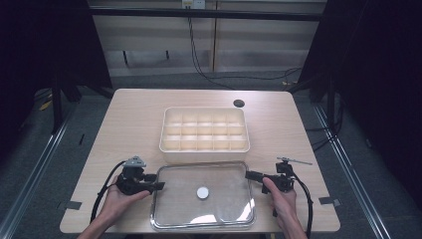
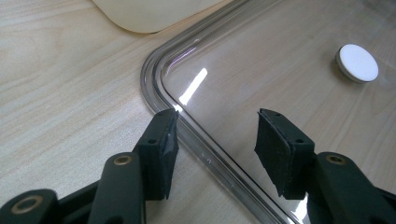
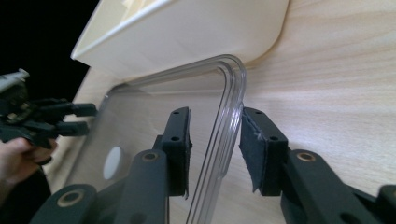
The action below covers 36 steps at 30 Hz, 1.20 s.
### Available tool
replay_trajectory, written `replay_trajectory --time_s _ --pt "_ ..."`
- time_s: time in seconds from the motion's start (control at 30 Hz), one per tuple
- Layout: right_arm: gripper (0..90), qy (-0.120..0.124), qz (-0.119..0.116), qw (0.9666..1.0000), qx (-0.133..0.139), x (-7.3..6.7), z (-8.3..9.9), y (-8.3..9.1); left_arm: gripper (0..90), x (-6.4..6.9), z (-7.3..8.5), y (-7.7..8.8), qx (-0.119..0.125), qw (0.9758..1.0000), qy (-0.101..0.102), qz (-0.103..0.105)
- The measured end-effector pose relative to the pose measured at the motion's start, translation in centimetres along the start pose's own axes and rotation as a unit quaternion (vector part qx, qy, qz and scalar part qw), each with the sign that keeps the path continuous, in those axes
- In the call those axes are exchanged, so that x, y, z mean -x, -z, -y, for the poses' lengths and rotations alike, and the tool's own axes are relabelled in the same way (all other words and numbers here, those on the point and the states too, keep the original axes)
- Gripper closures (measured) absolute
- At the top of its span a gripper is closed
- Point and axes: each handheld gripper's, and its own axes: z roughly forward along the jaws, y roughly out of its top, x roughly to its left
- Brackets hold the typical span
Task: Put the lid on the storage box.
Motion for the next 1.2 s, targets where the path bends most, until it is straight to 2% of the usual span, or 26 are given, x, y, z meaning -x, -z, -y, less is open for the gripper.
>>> replay_trajectory --time_s 0.03,0.1,0.13,0.2,0.27,0.33,0.43,0.67,0.9,1.03,1.2 --pt "67.2 -0.001 -0.005 1.0 -0.001 0.0 0.0 0.0 48.5 0.0 0.0 0.0 -0.001 1.0 -0.002 0.001" --pt "69.1 -0.006 -0.037 0.9993 -0.011 -0.1 0.2 -0.4 48.3 0.1 -0.1 -0.1 0.0 1.0 -0.001 0.002" --pt "68.5 -0.004 -0.04 0.9991 -0.016 -0.3 0.2 -0.6 48.5 0.1 -0.1 -0.1 -0.001 1.0 0.0 0.0" --pt "68.8 0.018 -0.028 0.9993 -0.015 -0.8 -0.3 -0.5 48.7 0.0 -0.1 -0.1 0.001 1.0 0.0 0.003" --pt "68.5 0.018 -0.041 0.9989 -0.01 -0.8 -0.7 -0.4 48.6 -0.1 -0.2 -0.2 0.001 1.0 0.0 0.008" --pt "66.4 0.034 -0.025 0.9989 -0.023 -0.8 -0.8 -0.6 48.6 -0.2 -0.2 -0.2 0.003 1.0 0.001 0.009" --pt "66.0 0.038 -0.021 0.9985 -0.032 -0.8 -0.7 -0.9 48.6 -0.2 -0.2 -0.2 0.002 1.0 -0.002 0.009" --pt "73.2 0.028 -0.053 0.9982 -0.002 -0.5 -0.9 -0.3 48.1 -0.4 -0.1 -0.2 0.008 0.9999 -0.001 0.013" --pt "75.6 0.029 -0.062 0.9976 0.013 -0.6 -0.9 0.0 38.4 -0.4 -0.1 -0.3 0.014 0.9999 0.002 0.005" --pt "76.5 0.033 -0.068 0.9969 0.019 -0.7 -0.9 0.2 30.4 -0.5 -0.1 -0.4 0.017 0.9996 0.013 0.018" --pt "76.6 0.04 -0.071 0.9964 0.024 -0.8 -1.0 0.4 26.6 -0.3 -0.1 -0.5 0.019 0.9995 0.015 0.019"
